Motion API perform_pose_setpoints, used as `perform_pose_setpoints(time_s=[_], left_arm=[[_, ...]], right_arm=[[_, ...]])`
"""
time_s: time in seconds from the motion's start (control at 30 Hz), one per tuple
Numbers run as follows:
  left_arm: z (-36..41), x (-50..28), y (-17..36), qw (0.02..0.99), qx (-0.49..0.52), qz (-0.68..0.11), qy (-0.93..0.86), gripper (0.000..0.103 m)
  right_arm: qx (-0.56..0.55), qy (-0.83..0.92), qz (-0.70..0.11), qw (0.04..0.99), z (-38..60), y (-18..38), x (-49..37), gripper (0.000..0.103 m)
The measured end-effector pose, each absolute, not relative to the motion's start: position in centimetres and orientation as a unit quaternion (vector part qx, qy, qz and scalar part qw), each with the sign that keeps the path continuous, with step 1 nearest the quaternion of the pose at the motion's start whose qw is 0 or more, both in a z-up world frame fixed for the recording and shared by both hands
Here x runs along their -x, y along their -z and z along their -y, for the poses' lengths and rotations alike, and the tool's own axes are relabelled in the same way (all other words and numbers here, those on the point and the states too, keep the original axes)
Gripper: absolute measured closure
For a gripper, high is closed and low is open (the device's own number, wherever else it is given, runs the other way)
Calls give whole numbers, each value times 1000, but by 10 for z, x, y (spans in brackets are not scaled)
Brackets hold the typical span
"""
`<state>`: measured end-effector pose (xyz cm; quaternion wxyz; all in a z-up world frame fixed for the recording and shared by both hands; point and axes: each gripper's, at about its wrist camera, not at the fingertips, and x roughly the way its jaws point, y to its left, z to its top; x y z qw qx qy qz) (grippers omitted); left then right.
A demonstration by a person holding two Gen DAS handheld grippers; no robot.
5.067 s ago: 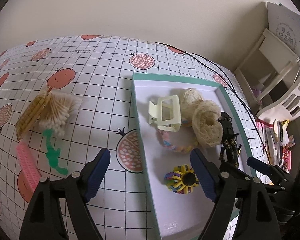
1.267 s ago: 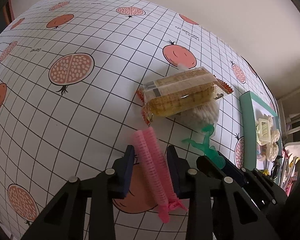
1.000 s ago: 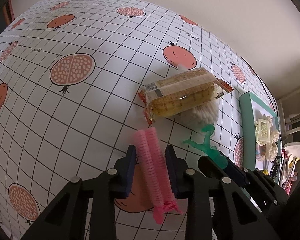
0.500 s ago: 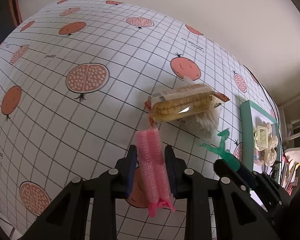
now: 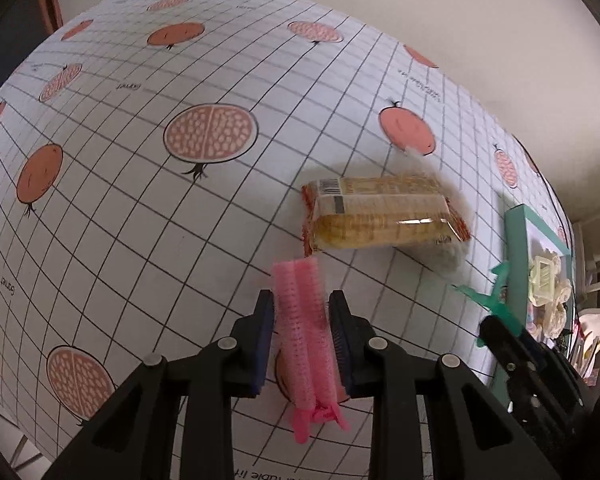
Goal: Organize objects
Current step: 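Carry the pink roller and green toy over the teal tray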
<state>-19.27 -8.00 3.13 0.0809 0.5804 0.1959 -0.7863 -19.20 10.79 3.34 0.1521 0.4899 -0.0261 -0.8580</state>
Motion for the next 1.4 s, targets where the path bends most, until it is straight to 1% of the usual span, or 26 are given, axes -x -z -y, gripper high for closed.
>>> perform_pose_setpoints(time_s=[0.23, 0.57, 0.67, 0.8, 1.1, 1.4], left_arm=[[92, 185, -25, 92, -586, -220, 774, 74], [99, 174, -58, 112, -540, -214, 806, 75], [101, 171, -85, 125, -503, -185, 835, 75], [106, 172, -96, 122, -485, -199, 843, 75], [92, 176, -98, 99, -487, -204, 844, 75], [55, 185, -114, 46, -466, -196, 861, 75]], right_arm=[[-492, 857, 26, 150, -108, -31, 193, 83], [-486, 861, 25, 147, -112, -37, 192, 83], [-480, 865, 28, 146, -115, -42, 190, 83], [-479, 865, 26, 145, -117, -43, 188, 83], [-471, 870, 32, 141, -126, -49, 187, 83], [-450, 883, 47, 121, -153, -66, 183, 83]])
